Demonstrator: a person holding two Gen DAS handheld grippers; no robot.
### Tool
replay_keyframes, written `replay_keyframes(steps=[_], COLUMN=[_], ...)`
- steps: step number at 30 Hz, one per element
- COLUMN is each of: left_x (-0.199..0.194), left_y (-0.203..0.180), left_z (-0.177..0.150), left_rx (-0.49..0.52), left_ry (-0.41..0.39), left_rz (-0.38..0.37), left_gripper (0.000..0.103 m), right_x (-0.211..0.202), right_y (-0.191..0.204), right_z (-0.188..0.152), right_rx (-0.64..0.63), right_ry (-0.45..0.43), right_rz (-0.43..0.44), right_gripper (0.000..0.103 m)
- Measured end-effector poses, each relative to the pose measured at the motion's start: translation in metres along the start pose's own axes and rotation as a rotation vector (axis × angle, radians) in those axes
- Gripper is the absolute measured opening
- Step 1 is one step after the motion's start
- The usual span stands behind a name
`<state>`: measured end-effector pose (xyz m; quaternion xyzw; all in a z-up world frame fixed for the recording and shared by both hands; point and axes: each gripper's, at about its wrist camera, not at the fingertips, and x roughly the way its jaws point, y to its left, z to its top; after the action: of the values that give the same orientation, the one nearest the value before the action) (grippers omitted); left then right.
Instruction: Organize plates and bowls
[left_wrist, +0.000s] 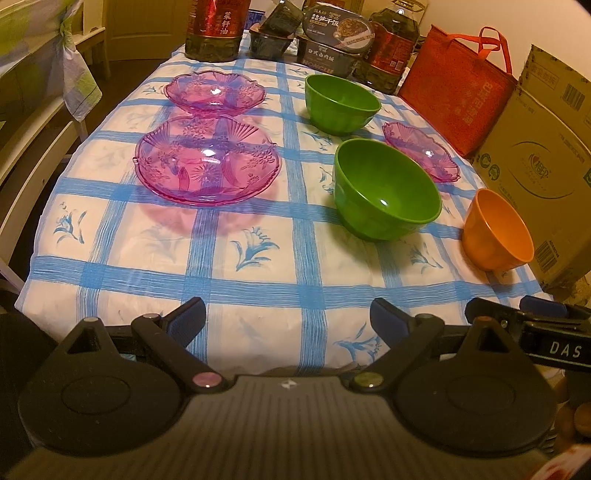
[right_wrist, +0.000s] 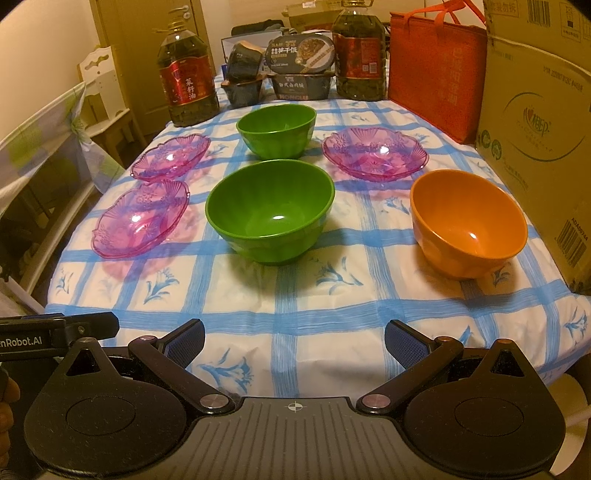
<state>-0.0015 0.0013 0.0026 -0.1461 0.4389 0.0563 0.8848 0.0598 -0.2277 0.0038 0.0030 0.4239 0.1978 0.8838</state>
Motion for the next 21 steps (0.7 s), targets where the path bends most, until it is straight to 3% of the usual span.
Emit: replay_keyframes(steps=[21], left_x=[0.002], left_y=[-0.014], left_z=[0.003], left_rx=[-0.002], left_ry=[0.000], left_rz=[-0.008], left_gripper=[0.095], right_x=[-0.006], right_y=[-0.017], right_z=[-0.001], right_rx=[0.032], right_ry=[0.009], right_rz=[0.002], right_gripper=[0.103])
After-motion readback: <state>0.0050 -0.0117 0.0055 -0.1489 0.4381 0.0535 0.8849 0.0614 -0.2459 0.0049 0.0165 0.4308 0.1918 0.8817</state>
